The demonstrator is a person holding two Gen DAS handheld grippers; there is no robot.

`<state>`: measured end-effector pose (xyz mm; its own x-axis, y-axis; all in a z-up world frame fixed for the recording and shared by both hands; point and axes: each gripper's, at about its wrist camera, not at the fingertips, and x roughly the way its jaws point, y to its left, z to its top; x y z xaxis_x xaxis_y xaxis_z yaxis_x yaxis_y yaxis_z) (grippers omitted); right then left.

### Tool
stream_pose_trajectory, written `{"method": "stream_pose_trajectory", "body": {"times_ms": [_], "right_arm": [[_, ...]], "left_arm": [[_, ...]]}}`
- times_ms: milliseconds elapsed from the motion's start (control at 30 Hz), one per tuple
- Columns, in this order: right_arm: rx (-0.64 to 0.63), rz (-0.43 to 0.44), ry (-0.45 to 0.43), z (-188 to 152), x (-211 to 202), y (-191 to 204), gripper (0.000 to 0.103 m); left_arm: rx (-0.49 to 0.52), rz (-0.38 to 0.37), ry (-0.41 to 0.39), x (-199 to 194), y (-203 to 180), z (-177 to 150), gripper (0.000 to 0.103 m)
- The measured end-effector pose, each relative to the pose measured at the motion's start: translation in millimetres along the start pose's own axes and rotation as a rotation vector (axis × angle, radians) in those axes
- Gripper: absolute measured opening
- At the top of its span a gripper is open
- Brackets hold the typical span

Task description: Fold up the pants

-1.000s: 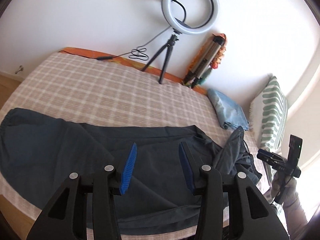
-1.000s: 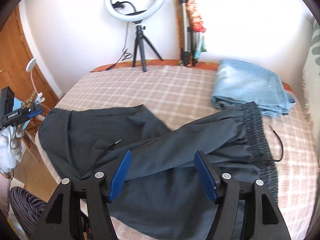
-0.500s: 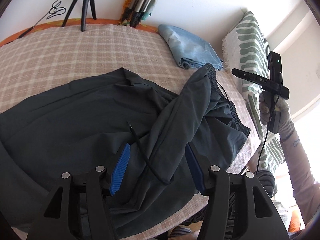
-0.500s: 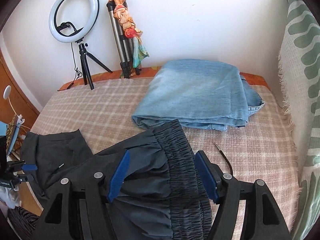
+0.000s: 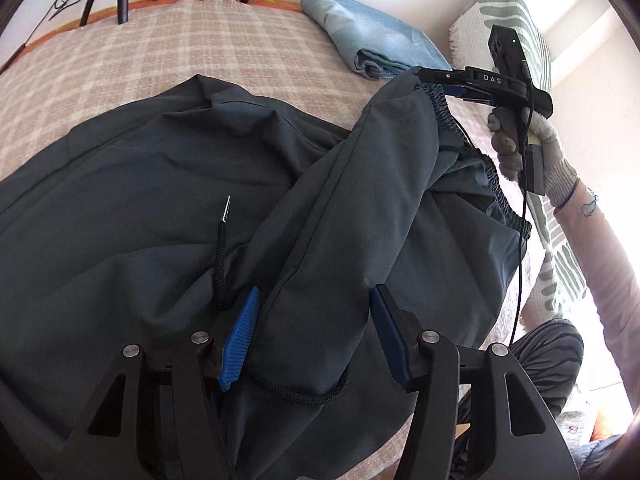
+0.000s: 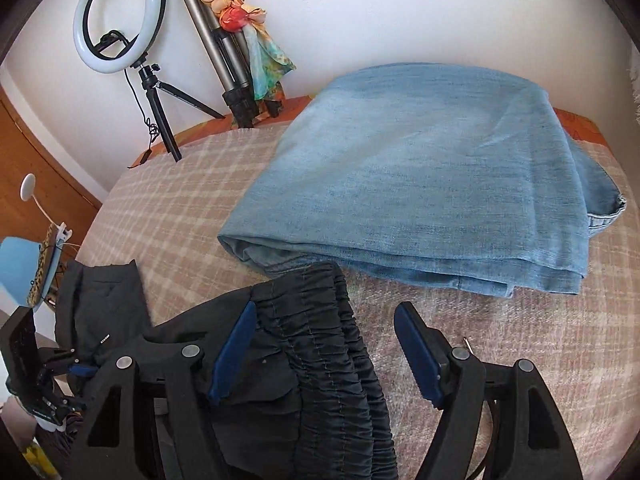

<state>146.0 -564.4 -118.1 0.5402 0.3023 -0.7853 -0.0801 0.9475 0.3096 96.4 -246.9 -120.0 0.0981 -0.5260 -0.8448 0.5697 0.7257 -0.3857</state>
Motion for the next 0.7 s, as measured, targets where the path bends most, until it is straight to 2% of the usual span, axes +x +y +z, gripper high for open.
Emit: {"method": "stream_pose_trajectory", "body": {"times_ms": [133,200,267,300,333,367,400,433,533,700], "right_arm": [[-0.003,0.042,0.006,4.6,11.9,1.9,0.072],[-0.032,0.055,0.03,5.0,19.0,9.0,0.056],[-0.076,0.01,0.03,4.4,20.0,17.7,0.05],[-0.092,0.0,0.028,4.3,18.2,20.6,0.047],[-0.101,-0.006,0.021,4.4,14.7,22.6,0.043],[-0.105,-0.002,0.012,4.3,9.9,24.2,0.04],[-0.107,0.001,0.001,4.1,4.4,26.0,0.033],[-0.109,0.001,-0.005,3.8,-1.5,27.9,0.02],[-0.131,-0.021,-0.043,1.6,-23.2,36.6,0.018],[-0.166,-0.049,-0.106,-8.2,-62.5,54.3,0.013]], "left_arm": [[0.015,0.0,-0.009,-0.6,-0.8,4.3,0.056],[0.022,0.0,-0.014,0.0,-2.9,5.4,0.056],[0.028,-0.001,-0.014,1.0,-4.2,5.4,0.056],[0.032,0.0,-0.016,1.3,-4.9,5.2,0.053],[0.037,0.004,-0.018,1.2,-5.4,4.7,0.041],[0.042,0.009,-0.019,1.1,-5.7,4.1,0.033],[0.046,0.015,-0.02,2.1,-5.3,3.8,0.023],[0.048,0.019,-0.021,2.9,-5.1,3.5,0.015],[0.058,0.022,-0.033,1.3,-6.5,1.4,0.009],[0.078,0.034,-0.075,-9.6,-11.1,-1.5,0.006]]}}
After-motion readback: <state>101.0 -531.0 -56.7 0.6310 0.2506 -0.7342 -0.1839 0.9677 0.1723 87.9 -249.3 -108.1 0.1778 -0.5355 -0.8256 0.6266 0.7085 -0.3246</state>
